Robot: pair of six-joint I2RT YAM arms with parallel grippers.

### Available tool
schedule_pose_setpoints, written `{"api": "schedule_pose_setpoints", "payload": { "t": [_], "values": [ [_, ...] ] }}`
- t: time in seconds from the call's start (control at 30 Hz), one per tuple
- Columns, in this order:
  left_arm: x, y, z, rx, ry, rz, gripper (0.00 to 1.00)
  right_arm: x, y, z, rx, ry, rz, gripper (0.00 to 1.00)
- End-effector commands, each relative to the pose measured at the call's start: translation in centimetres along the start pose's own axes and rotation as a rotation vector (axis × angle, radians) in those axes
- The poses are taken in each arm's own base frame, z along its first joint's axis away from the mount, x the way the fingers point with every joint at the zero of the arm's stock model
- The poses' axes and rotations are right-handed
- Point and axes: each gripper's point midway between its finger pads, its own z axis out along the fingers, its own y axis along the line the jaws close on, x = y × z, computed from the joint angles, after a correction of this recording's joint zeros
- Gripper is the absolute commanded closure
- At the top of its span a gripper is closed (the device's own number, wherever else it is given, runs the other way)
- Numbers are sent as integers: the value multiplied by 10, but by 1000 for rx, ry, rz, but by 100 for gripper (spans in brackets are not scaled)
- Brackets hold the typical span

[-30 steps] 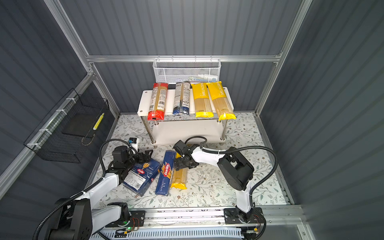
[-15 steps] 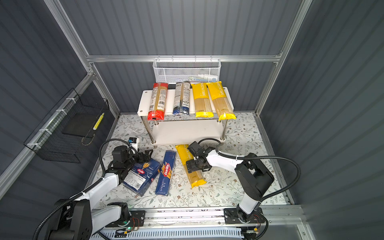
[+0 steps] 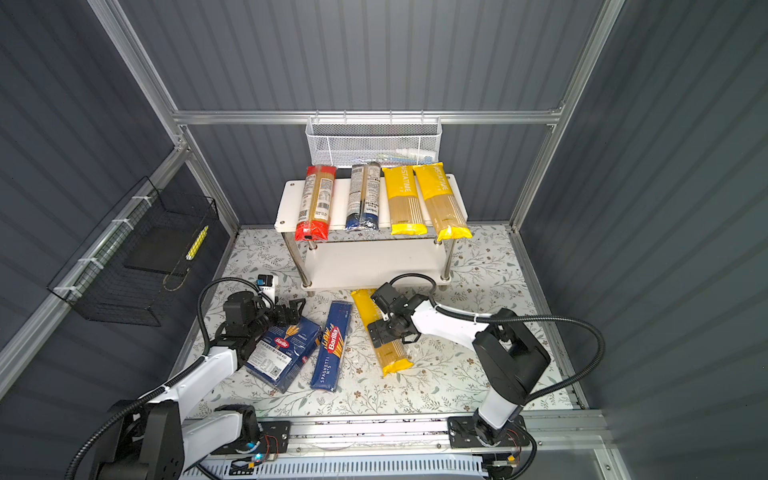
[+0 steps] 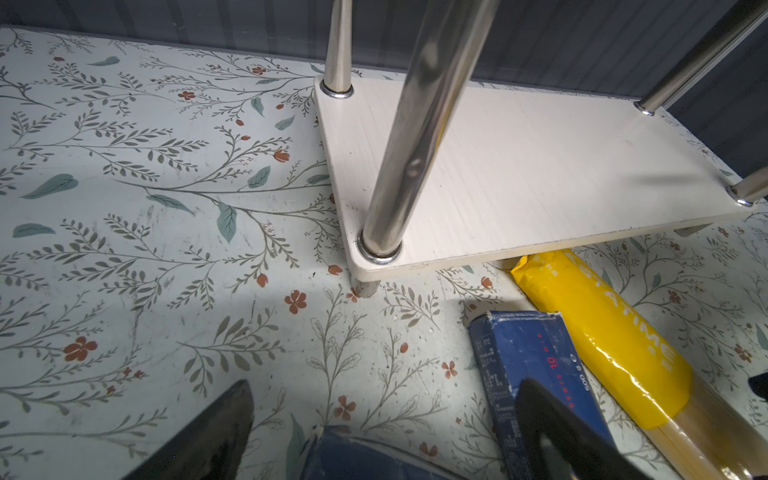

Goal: Place and organize the pasta boxes and bags onto the shelf
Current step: 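Close the right gripper around the yellow PASTATIME bag's lower end, then lift the yellow PASTATIME bag and swing it toward the shelf with the right gripper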

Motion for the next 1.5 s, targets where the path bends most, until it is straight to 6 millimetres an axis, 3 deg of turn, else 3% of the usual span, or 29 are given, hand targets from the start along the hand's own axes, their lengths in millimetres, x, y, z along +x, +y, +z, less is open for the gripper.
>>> {"api": "schedule_pose_setpoints", "payload": {
  "t": [0.0, 0.17, 0.43, 0.83, 1.07, 1.47],
  "values": [
    [-6, 0, -1, 2, -6, 12, 1, -7, 5, 3, 11, -8, 17, 1],
    [-6, -1, 0, 7, -1, 13, 1, -6, 12, 14, 17, 5, -7, 1],
    [-7, 0, -1, 3, -9, 12, 1, 2, 0, 24, 83, 33, -8, 1],
    [-6, 0, -1, 4, -6, 11, 1, 9, 0, 43, 69, 65, 25, 1],
    [-6, -1, 0, 8, -2, 10, 1, 18, -3, 51, 79, 99, 22, 13],
    [-7, -1, 2, 9, 0, 10, 1, 13, 0, 46, 65, 85, 0, 27]
  ]
}}
